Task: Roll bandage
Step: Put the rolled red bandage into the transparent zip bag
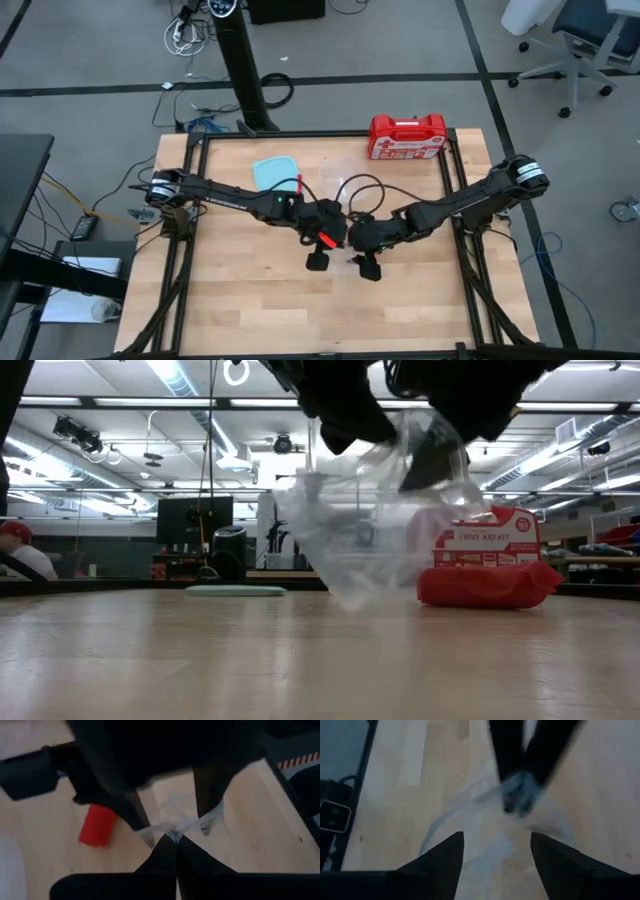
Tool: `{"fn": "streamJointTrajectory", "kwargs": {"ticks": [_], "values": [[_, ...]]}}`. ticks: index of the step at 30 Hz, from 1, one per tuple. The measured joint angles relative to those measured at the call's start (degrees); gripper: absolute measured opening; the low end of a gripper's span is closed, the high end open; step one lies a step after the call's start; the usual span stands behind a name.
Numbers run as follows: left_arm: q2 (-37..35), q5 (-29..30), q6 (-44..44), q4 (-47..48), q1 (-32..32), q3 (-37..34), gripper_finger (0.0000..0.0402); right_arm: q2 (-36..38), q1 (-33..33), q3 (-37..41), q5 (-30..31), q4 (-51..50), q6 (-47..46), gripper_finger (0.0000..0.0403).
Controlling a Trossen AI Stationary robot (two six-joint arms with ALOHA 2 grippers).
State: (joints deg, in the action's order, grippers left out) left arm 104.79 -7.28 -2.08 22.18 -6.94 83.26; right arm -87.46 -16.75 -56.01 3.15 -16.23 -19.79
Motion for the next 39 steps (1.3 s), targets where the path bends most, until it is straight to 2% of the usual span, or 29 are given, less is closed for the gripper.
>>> {"fn": "streamJointTrajectory", "kwargs": {"ticks": [4, 11, 17, 25, 39], "values": [[1.2, 0.0, 2.3, 2.0, -0.6, 0.0, 0.0, -2.4, -0.1, 0.0, -1.0, 0.5, 0.2, 0.0233], [2.8, -0.1, 2.4, 3.3, -1.9, 0.0, 0.0, -2.2, -0.4, 0.0, -1.3, 1.3, -0.1, 0.0233], [3.7, 0.2, 2.5, 1.5, -2.8, -0.5, 0.0, -2.2, -0.9, 0.0, -1.4, 1.0, -1.2, 0.0233], [4.0, 2.8, 2.8, -2.1, -3.8, -4.5, 0.0, -2.2, -2.4, 0.0, 1.6, 0.4, -2.3, 0.0233], [4.0, 2.9, 2.8, -2.9, -3.8, -4.8, 0.0, -0.8, -2.4, 0.0, 1.7, -1.8, -3.2, 0.0233]]}}
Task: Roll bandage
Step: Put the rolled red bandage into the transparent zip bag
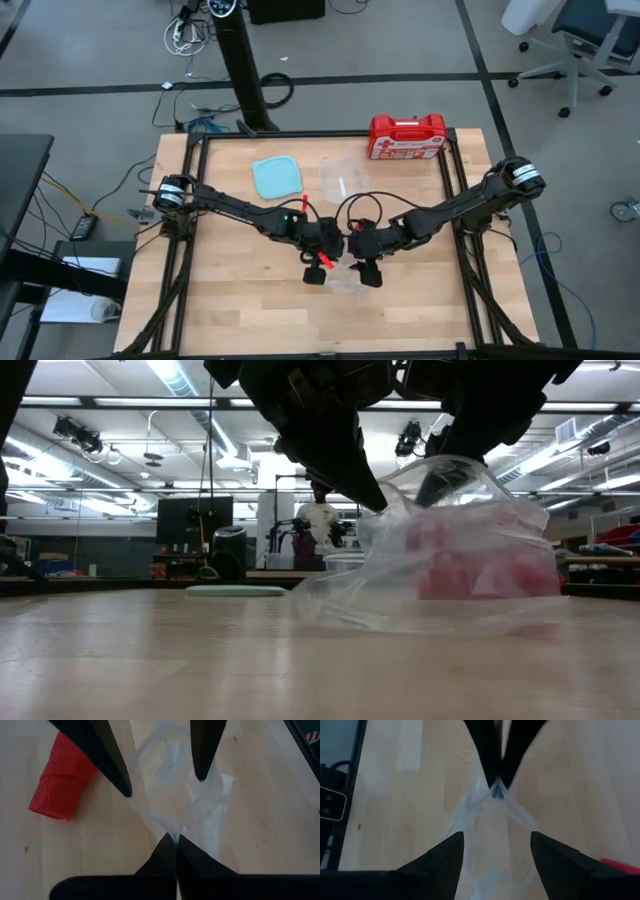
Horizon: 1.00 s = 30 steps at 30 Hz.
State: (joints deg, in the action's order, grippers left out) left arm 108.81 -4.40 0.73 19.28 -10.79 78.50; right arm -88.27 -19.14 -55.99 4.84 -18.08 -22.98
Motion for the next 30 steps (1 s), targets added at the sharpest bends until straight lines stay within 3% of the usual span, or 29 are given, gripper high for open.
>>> {"fn": "streamJointTrajectory", "kwargs": {"ticks": [7, 15, 24, 30], "values": [[0.0, -0.1, 0.0, 0.3, 0.0, 0.0, 0.0, 5.7, 0.0, 0.0, 4.1, -3.5, -1.5, 0.0224], [0.0, -0.1, 0.0, 0.5, 0.0, 0.0, 0.0, 6.9, 1.2, 0.1, 5.5, -18.7, -4.4, 0.0213], [0.0, -0.2, 0.0, 0.5, 0.0, 0.0, 0.0, 6.8, 3.7, 5.9, 6.0, -19.0, -4.4, 0.0223], [0.0, -0.8, 0.0, 0.6, 0.0, 0.0, 0.0, 6.8, 5.5, 10.0, 6.7, -14.1, -3.3, 0.024]]}}
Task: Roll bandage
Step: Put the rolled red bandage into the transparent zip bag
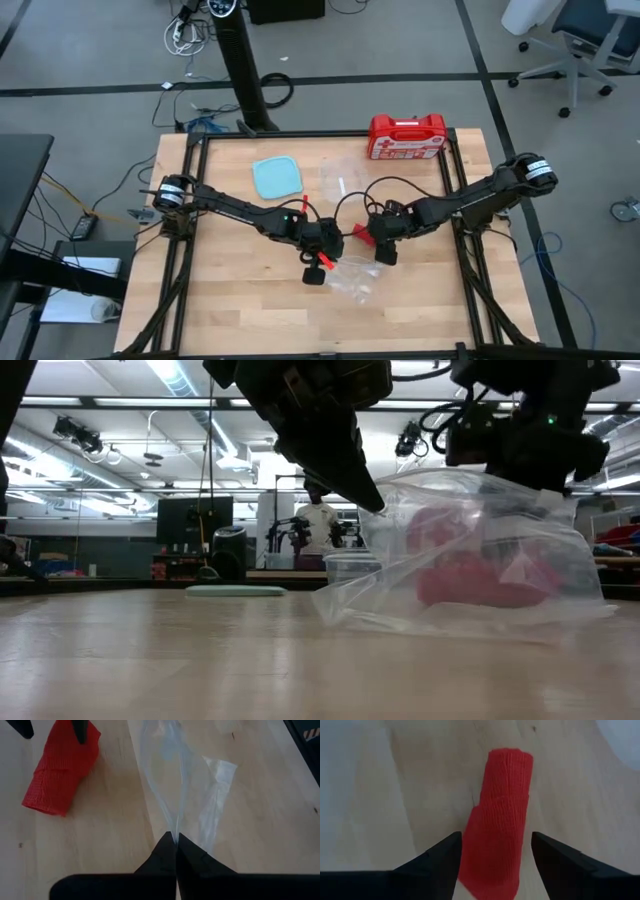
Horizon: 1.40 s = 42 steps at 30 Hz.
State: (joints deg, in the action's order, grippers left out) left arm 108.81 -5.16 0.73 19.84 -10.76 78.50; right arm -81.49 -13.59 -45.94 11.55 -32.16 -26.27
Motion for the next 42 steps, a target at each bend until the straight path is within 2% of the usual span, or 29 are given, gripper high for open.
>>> {"fn": "streamJointTrajectory", "kwargs": {"ticks": [8, 15, 20, 26, 29, 35, 42], "values": [[0.0, 0.0, -0.3, 0.3, 0.0, 0.0, 0.0, 0.0, 1.0, 6.1, -0.3, 4.9, 0.4, 0.0251], [0.0, 0.0, -0.3, 0.4, 0.2, 0.0, 0.0, 0.0, 1.0, 10.5, -1.1, 12.1, 0.6, 0.0227], [0.0, 0.1, -0.3, 0.4, 0.2, 0.0, 0.0, 0.0, 1.0, 12.2, -1.1, 16.2, 2.1, 0.0192], [0.0, 0.1, -0.3, 0.6, 0.2, 0.0, 0.0, 0.0, 1.0, 12.2, -0.7, 16.7, 2.5, 0.0108], [0.0, 0.1, -0.3, 0.7, 0.2, 0.0, 0.0, 0.1, 1.0, 12.2, -0.7, 16.7, 2.5, 0.0086], [0.0, -0.9, -0.1, 1.5, 0.2, 0.0, 0.0, 1.9, 0.8, 10.4, 0.5, 11.8, 3.5, 0.0098], [0.0, -6.7, 1.1, 2.0, 0.5, 0.0, 0.0, 5.5, -4.1, 0.5, 8.3, -1.6, 11.7, 0.0095]]}}
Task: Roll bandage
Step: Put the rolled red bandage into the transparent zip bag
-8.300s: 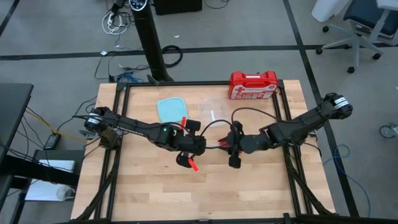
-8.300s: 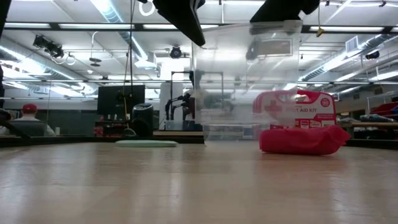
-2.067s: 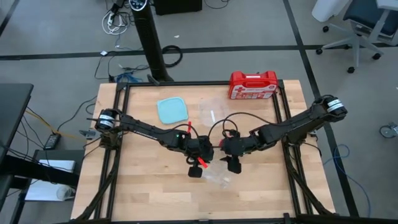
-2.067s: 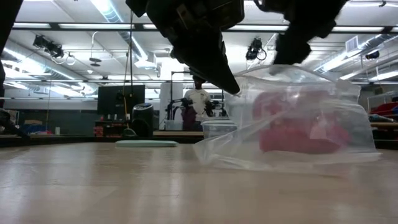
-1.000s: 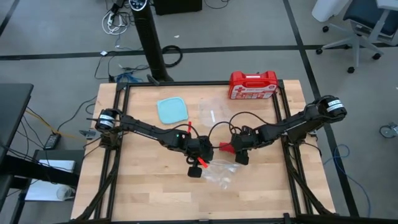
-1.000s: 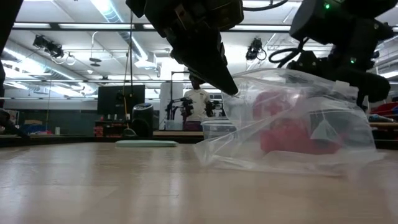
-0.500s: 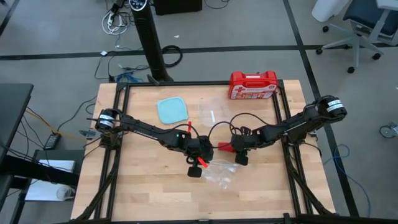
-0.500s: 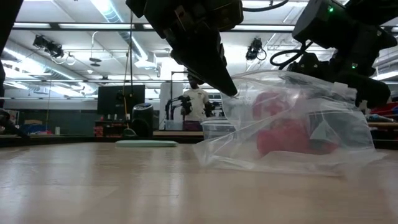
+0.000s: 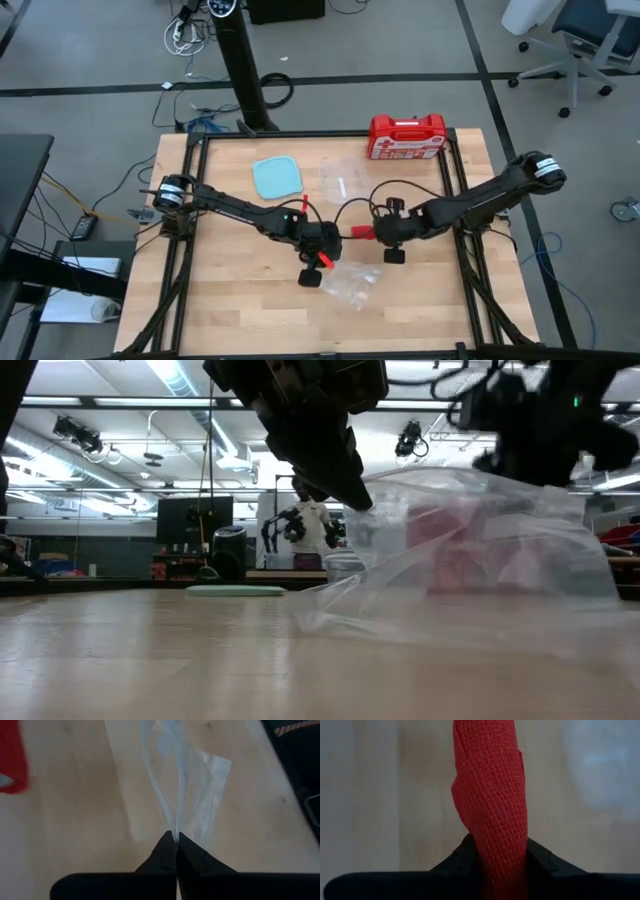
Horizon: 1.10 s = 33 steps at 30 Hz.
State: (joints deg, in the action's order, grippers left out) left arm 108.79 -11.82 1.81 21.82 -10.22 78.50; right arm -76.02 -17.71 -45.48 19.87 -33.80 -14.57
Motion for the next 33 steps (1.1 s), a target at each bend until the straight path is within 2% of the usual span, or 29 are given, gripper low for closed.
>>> {"fn": "streamJointTrajectory", "kwargs": {"ticks": [5, 10, 15, 30, 33], "values": [[0.0, -1.8, 1.4, -0.1, 0.7, 0.0, 0.0, -0.1, -3.9, -6.9, 2.3, -4.5, 4.1, 0.0098], [0.0, -5.1, 4.6, -0.4, 1.9, 0.0, 0.0, -2.4, -6.7, -9.9, 2.5, -5.9, 6.3, 0.0099], [0.0, -8.9, 8.5, -1.7, 3.3, 0.0, 0.0, -6.0, -8.6, -10.7, 1.5, -6.1, 6.8, 0.0099], [0.0, -10.2, 14.7, -0.7, 5.6, 0.0, 0.0, -6.4, -12.2, -10.7, 3.1, -6.0, 7.9, 0.0099], [0.0, -11.2, 15.0, -1.1, 5.7, 0.0, 0.0, -6.3, -11.4, -10.7, 5.9, -7.6, 6.2, 0.0099]]}}
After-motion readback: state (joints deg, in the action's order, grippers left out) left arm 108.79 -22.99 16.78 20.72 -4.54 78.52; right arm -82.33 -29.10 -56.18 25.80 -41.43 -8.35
